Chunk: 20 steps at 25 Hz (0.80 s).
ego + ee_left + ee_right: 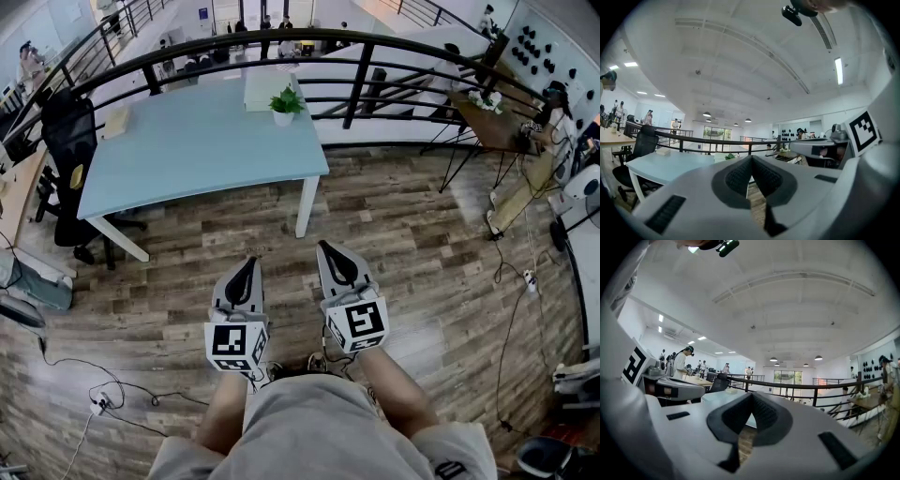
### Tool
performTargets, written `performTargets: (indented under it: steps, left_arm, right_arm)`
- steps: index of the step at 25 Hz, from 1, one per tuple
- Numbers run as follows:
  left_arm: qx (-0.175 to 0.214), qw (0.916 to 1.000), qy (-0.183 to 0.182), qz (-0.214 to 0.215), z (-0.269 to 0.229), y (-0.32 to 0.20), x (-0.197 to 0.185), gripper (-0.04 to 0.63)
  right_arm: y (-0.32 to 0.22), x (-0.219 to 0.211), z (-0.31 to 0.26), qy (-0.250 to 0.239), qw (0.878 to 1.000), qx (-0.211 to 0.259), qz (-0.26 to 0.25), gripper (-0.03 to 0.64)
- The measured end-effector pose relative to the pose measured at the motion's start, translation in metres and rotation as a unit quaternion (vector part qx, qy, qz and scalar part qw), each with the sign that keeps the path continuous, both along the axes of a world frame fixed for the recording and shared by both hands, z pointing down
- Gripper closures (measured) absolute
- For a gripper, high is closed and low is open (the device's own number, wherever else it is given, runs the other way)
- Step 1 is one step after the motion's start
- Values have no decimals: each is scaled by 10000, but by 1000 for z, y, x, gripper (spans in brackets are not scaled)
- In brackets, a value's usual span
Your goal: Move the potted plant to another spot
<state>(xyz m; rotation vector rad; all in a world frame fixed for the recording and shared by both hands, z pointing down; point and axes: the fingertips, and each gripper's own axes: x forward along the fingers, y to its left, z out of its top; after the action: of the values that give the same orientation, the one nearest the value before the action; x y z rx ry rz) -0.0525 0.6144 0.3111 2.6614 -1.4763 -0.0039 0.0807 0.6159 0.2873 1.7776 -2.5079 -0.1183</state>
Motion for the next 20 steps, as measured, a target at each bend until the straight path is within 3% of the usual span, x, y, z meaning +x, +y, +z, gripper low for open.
performTargets:
  steps: [5,12,14,20]
  left_arm:
    - [-346,9992,-82,178,22,6,-21,584]
    - [-788,9959,-91,437,68,13,-30,584]
    - [-881,9947,-112,526,75,9,-28,584]
    - [-949,9942,-159,485,86,-25,-24,584]
  right_arm:
    - [5,-28,19,-170,9993,-297,-172,612]
    - [16,-36,62,-209,9969,-750,-68,608]
    - [15,-33,76,-205,9953,-943,-124,522]
    - [-23,-19,93,-200,9939,-1071,-151,469]
